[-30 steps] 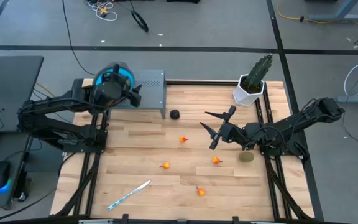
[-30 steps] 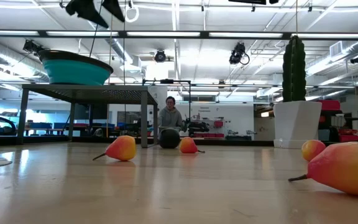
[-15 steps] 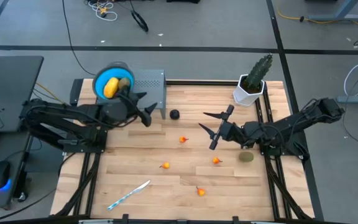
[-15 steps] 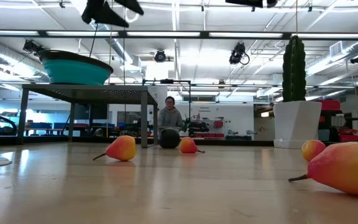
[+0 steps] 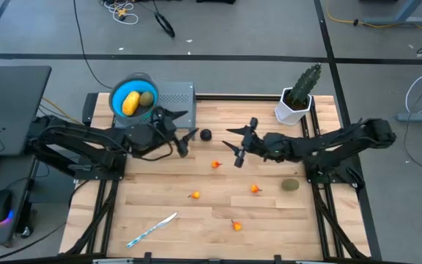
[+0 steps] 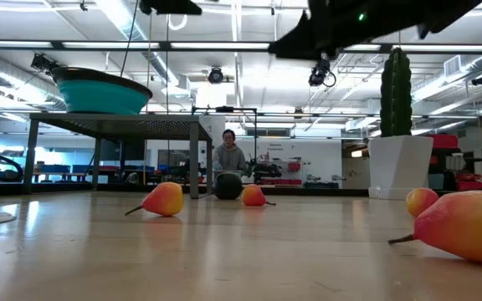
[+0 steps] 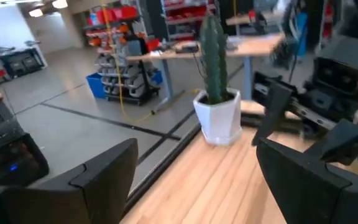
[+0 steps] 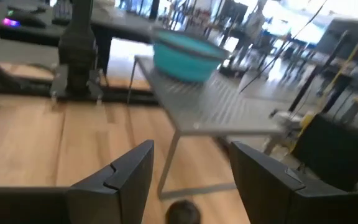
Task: Pick & Place Fruit
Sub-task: Put the black plum into the blue strainer bowl on the shelf
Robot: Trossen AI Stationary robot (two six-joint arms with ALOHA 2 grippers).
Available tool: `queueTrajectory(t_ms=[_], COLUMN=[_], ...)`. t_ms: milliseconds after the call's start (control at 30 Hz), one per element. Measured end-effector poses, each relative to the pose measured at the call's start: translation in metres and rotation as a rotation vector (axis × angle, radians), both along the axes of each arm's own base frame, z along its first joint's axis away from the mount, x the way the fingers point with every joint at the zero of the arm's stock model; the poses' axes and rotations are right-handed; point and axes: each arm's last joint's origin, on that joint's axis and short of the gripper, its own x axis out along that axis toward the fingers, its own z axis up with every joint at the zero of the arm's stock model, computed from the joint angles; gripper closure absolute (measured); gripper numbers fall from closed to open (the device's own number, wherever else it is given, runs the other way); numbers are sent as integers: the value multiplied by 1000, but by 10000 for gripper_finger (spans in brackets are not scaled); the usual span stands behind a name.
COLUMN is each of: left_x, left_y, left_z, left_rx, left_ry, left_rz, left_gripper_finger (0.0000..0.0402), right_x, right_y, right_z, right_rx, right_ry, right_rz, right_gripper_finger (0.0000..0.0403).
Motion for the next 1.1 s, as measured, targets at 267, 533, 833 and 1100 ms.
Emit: queueTrajectory(t_ms=[267, 533, 833, 1100], left_x=[4, -13, -13, -13], left_y=[16, 28, 30, 30], left_z=[-51, -73, -71, -73], left_rx=[38, 157, 193, 131], left_ry=[24, -165, -178, -194], left_rz=[-92, -110, -158, -165], left_gripper_finger=[66, 66, 66, 65], right_x=[25, 46, 77, 86], right_y=[-9, -21, -38, -56], right_z=[-39, -84, -94, -97], right_rx=[61, 165, 221, 270], right_ry=[32, 96, 87, 101], right_rz=[0, -2, -63, -152], right_gripper_finger=[182, 124, 53, 48])
